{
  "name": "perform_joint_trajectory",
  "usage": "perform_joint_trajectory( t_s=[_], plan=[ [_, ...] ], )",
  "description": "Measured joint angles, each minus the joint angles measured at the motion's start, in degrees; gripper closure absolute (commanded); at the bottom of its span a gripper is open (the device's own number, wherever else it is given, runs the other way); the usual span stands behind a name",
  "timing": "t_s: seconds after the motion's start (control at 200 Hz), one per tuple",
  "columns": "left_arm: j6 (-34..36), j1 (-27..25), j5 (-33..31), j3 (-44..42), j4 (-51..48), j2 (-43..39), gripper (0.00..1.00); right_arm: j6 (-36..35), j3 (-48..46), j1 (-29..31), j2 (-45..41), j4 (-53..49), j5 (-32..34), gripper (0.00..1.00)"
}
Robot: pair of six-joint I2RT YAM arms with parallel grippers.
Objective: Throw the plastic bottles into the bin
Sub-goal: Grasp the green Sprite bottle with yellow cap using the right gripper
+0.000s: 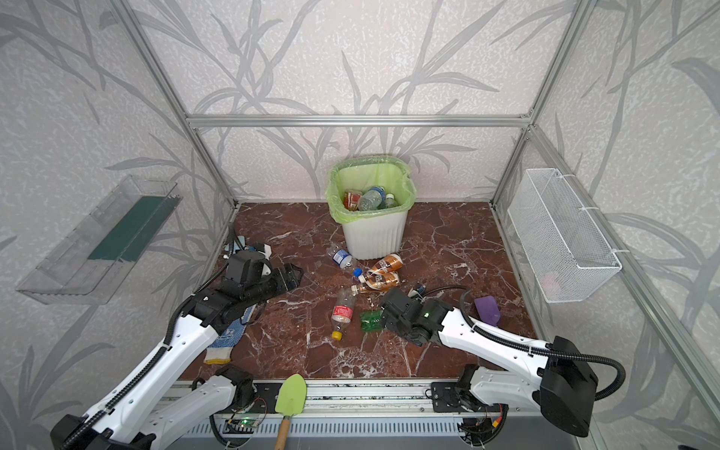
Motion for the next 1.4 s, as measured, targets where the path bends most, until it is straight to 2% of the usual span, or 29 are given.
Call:
perform_joint_trajectory(
  t_s=[0.215,0.445,1.4],
  plan=[
    [-0.2,0.0,-0.1,-0.7,0.1,0.0,0.11,4.9,-0.7,0.0,0.6,3.4,0.6,0.12],
    [-0.4,0.0,-0.1,-1.5,0.1,0.0,0.11,7.3,-0.7,0.0,5.7,8.3,0.5,0.12],
    [-0.4,0.0,-0.1,-1.9,0.2,-0.2,0.11,9.0,-0.7,-1.7,14.4,18.9,1.4,0.14]
  ],
)
